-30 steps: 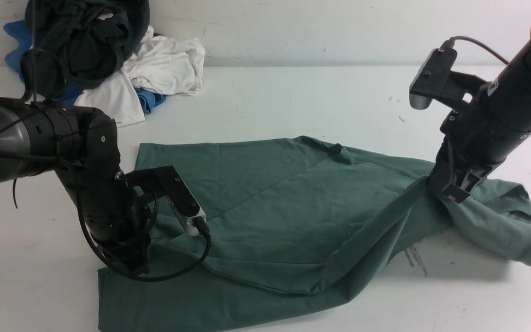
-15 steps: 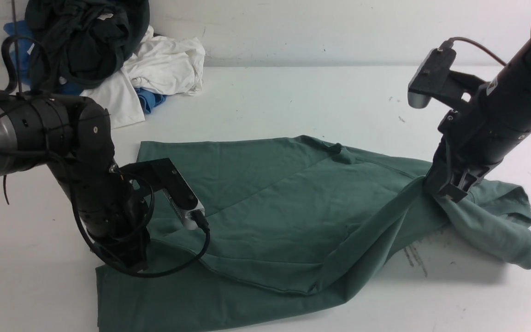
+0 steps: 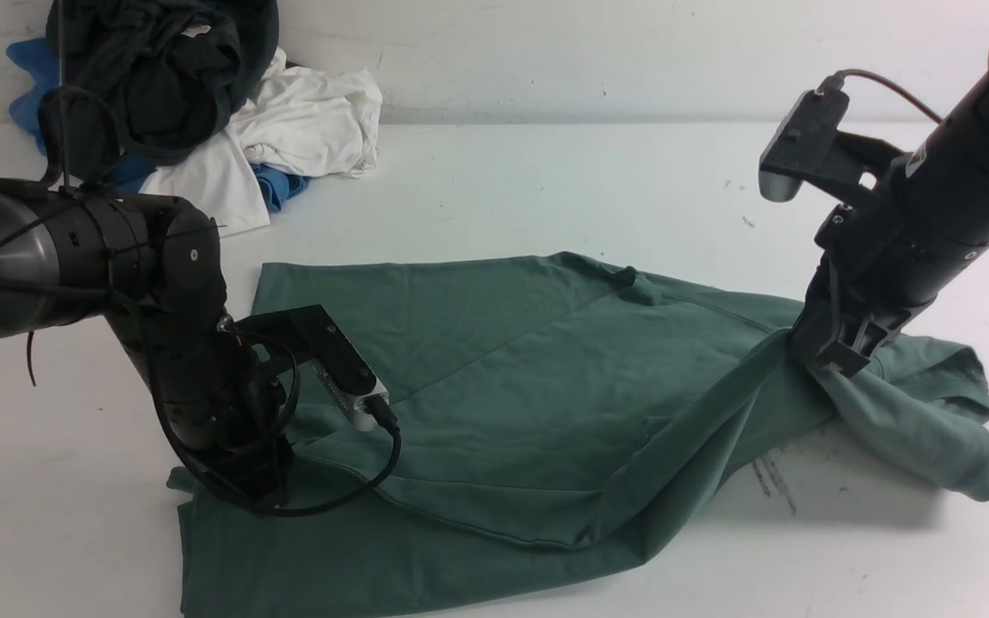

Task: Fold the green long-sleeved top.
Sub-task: Use both arms to drag the lower edge of the fabric forward and fold it over the upper edge

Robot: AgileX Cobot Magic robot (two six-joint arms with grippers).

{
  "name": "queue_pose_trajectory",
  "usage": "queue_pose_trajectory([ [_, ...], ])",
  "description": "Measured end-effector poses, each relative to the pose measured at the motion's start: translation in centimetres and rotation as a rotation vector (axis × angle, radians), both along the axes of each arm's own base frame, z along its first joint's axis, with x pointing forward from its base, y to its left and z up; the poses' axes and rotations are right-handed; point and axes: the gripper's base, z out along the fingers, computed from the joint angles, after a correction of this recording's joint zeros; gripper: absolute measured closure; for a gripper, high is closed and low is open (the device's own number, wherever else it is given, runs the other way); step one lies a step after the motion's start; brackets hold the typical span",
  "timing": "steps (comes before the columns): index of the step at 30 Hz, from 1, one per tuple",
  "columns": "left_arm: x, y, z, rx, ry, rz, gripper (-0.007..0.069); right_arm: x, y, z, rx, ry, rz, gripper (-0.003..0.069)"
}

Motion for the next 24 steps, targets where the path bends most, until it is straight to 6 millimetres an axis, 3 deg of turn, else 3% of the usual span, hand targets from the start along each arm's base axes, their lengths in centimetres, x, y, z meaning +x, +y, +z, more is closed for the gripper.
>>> queue_pose_trajectory([
  [8,-0.1,0.0,1.7,-0.013,-0.044,0.007,0.0325,0.0,0.0,0.0,0.0,0.0,0.0,0.0648],
  [18,0.0,0.0,0.4,-0.002,0.003,0.006,0.0344,0.0,0.0,0.0,0.0,0.003,0.0,0.0648],
  [24,0.1,0.0,-0.2,0.003,0.022,0.006,0.0443,-0.1,0.0,0.0,0.001,0.006,0.001,0.0648],
])
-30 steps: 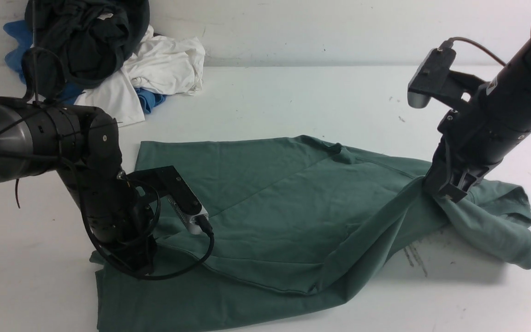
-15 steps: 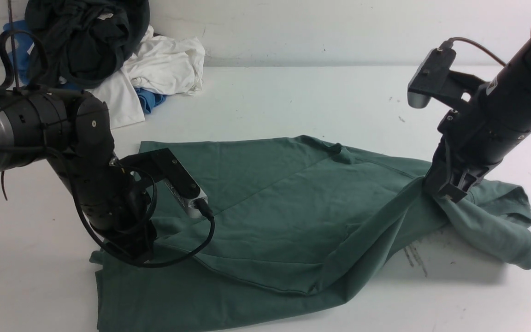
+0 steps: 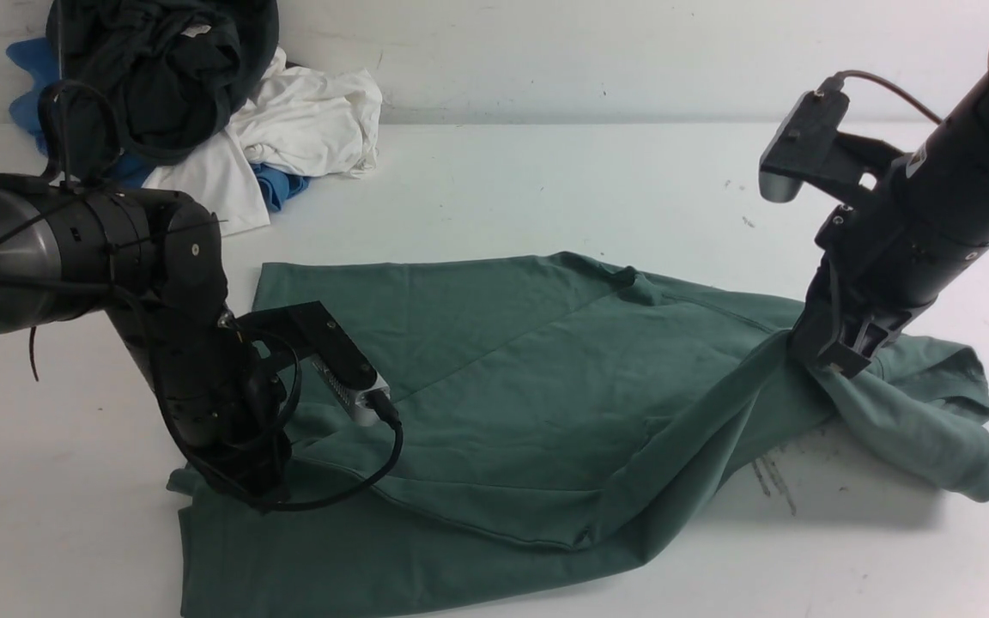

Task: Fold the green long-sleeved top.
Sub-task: Use both arms to drag the lower edge of the fabric forward and fold it over the upper edge

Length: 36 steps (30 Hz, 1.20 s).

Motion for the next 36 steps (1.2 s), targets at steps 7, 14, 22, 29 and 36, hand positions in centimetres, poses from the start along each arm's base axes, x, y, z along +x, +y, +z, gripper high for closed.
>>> queue_pose_trajectory([
  [7,-0.2,0.0,1.7,-0.012,-0.045,0.0,0.0611,0.0,0.1,0.0,0.009,0.005,-0.001,0.0648],
  [14,-0.9,0.4,4.5,-0.016,-0.13,-0.008,0.0612,-0.1,0.1,0.0,0.01,0.007,-0.001,0.0648],
  [22,-1.8,1.3,7.0,0.038,-0.212,0.027,0.0612,-0.1,-0.1,0.0,-0.007,0.006,0.003,0.0648],
  [29,-1.7,1.1,4.8,0.029,-0.136,0.064,0.0606,-0.1,0.1,0.0,0.016,0.013,-0.001,0.0648],
  [36,-0.8,0.8,1.7,0.045,-0.078,0.065,0.049,-0.1,0.2,0.0,0.018,0.016,-0.001,0.0648],
])
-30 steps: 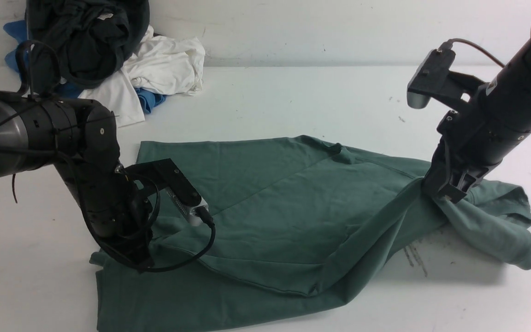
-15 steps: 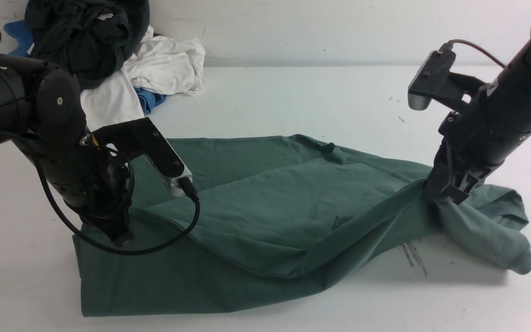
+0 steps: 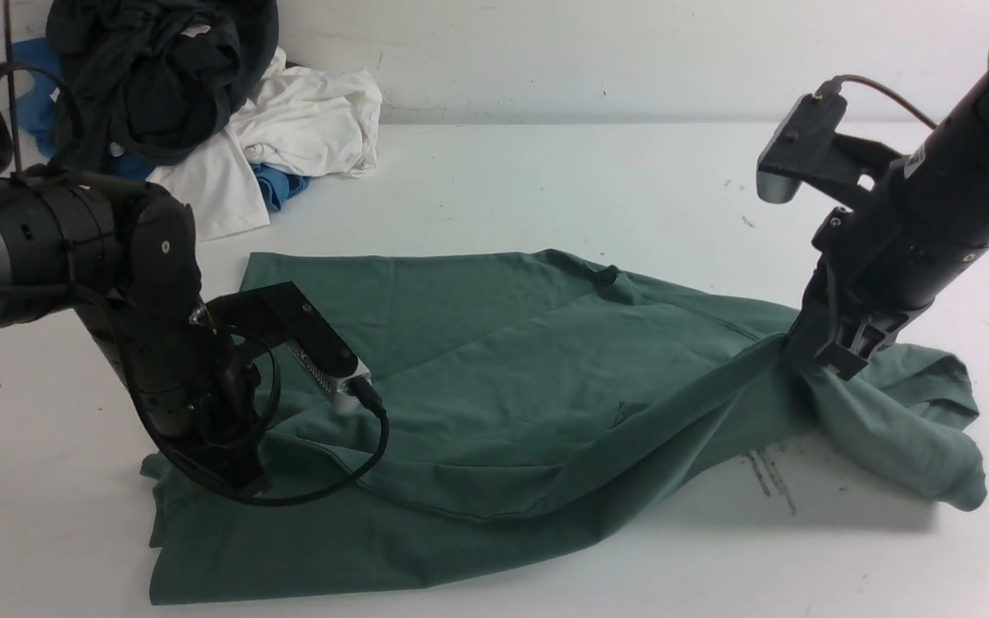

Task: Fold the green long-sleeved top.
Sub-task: Use both arms to drag the lower edge of the fabric forward and fold it over the upper edge

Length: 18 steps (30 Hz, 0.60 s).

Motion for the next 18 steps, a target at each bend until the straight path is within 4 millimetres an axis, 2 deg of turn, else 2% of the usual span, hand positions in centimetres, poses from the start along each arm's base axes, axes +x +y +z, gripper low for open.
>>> queue_pose_trajectory([
  [3,0.1,-0.1,0.3,-0.004,-0.023,-0.002,0.0382,0.0,0.0,0.0,0.002,0.001,0.0,0.0648],
  [4,0.0,-0.1,0.4,-0.004,-0.026,-0.006,0.0375,0.0,0.0,0.0,0.003,0.001,0.0,0.0648],
  [7,-0.4,-0.9,1.3,-0.005,-0.059,-0.068,0.0285,0.0,0.0,0.0,0.005,0.002,-0.001,0.0648],
  [12,-0.8,-3.2,1.4,-0.004,-0.104,-0.213,0.0263,0.0,0.1,0.0,0.008,0.002,-0.001,0.0648],
  [18,0.0,-4.5,-0.6,0.003,-0.13,-0.303,0.0261,0.0,0.1,0.0,0.013,0.004,-0.002,0.0648],
])
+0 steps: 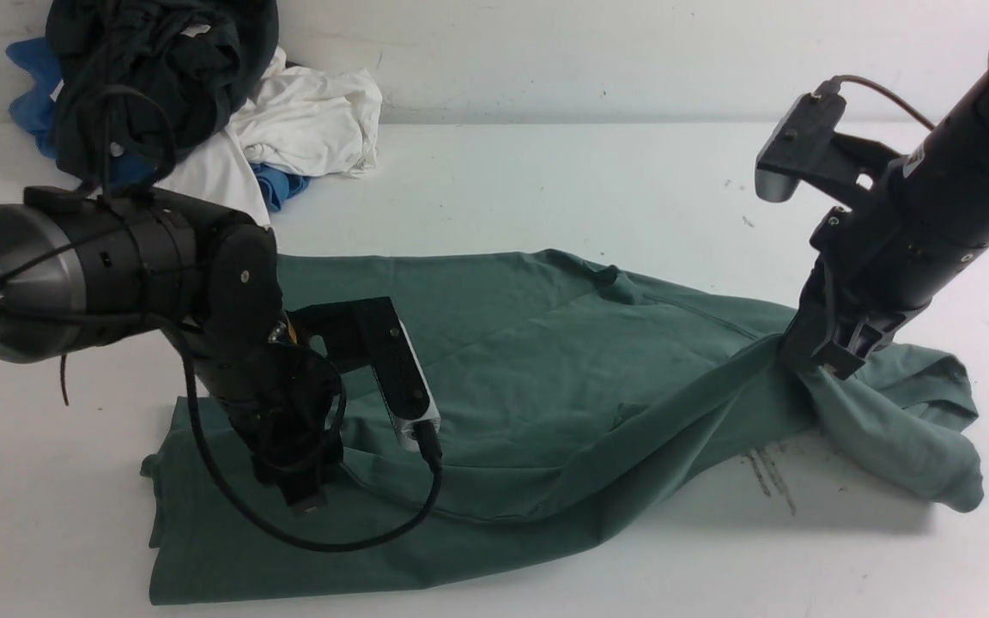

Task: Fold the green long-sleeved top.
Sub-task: Use both arms to drag the lower edge of the fabric forward and fold it over the upper edge

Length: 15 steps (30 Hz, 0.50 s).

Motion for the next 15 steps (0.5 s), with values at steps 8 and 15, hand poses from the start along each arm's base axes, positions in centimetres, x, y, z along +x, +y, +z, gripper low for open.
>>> queue_pose_trajectory([
  [8,0.4,0.1,-1.1,0.04,0.007,-0.024,0.032,0.0,0.0,0.0,0.001,0.001,0.0,0.0648],
  [15,-0.1,0.5,0.2,0.053,-0.004,0.007,0.0547,0.0,0.0,0.0,0.001,0.001,0.0,0.0648],
])
